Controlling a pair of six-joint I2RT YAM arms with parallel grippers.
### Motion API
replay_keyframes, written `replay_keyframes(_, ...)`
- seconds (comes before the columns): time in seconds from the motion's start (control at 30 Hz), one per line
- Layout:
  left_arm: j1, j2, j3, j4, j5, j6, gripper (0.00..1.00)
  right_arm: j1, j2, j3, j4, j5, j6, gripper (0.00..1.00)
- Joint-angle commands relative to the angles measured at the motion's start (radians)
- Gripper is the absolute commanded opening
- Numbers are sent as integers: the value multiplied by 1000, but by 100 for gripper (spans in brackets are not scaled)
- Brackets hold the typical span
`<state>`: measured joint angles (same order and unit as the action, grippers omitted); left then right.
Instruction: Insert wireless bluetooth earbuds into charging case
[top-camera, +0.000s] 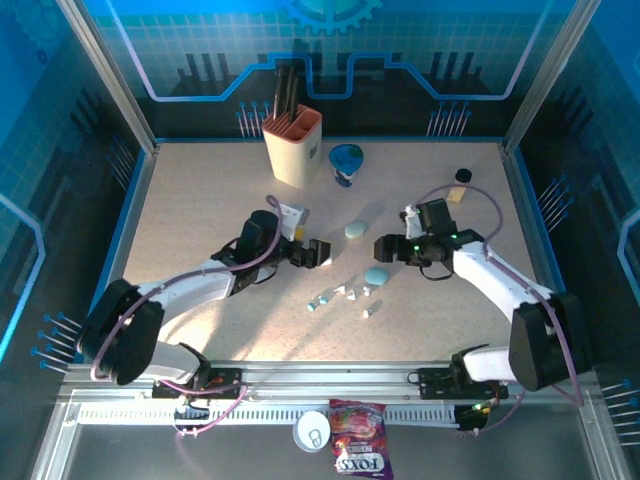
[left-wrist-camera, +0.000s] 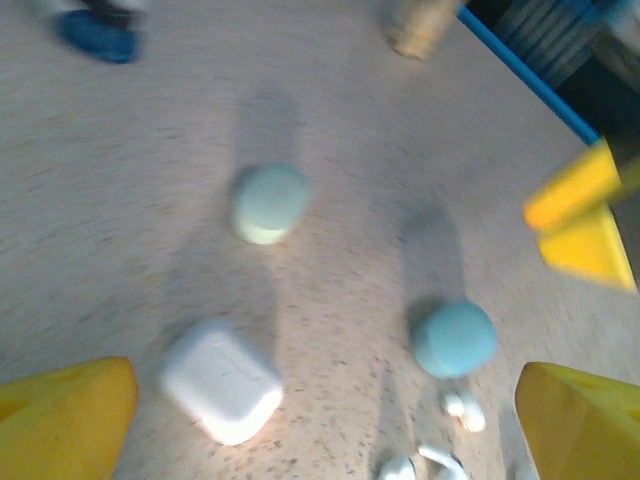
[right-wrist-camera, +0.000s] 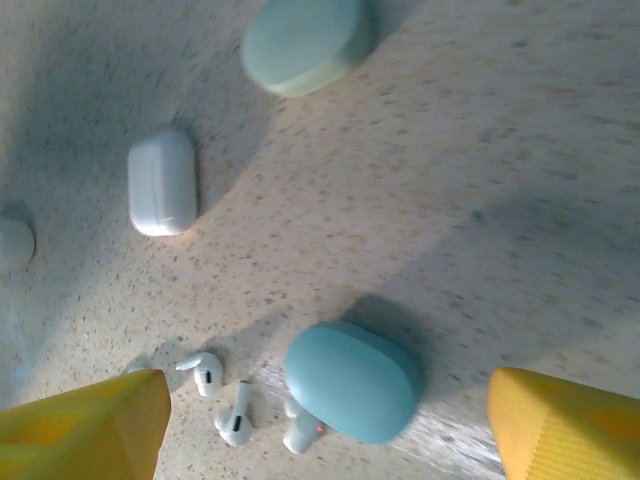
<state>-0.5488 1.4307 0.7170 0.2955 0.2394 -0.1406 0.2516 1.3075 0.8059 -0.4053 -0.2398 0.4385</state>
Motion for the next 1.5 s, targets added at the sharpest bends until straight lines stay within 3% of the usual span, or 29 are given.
replay_keyframes(0.0,-59,65,97,-16,217,342,97,-70,-97,-56,23,8,70,83)
replay_keyframes(0.1,-102,143,200,-154,265,529,98,-151,-202,-124,39,37,112,82)
replay_keyframes(0.3,-160,311,438,-438,244,787,94,-272,-341,-196,8,21,122,81)
replay_keyframes(0.57,-226,514,664,-645,180,939,84,-332,-380,-250,10,-32,114,81)
replay_keyframes(0.73,-251,618,803,-761,84,920,79,-338,-366,-259,29,-55,109,81)
replay_keyframes(0.93,-269,678,855,-792,27,934,77,-370,-360,-250,33,-67,85,81)
replay_keyframes(1.07,-274,718,903,-828,17,943,76,-397,-351,-241,40,-95,74,80)
replay_keyframes(1.23,-281,767,957,-868,8,947,66,-409,-341,-249,54,-123,75,81)
replay_keyframes(1.47,-289,795,963,-880,17,941,66,-426,-337,-257,56,-142,61,81)
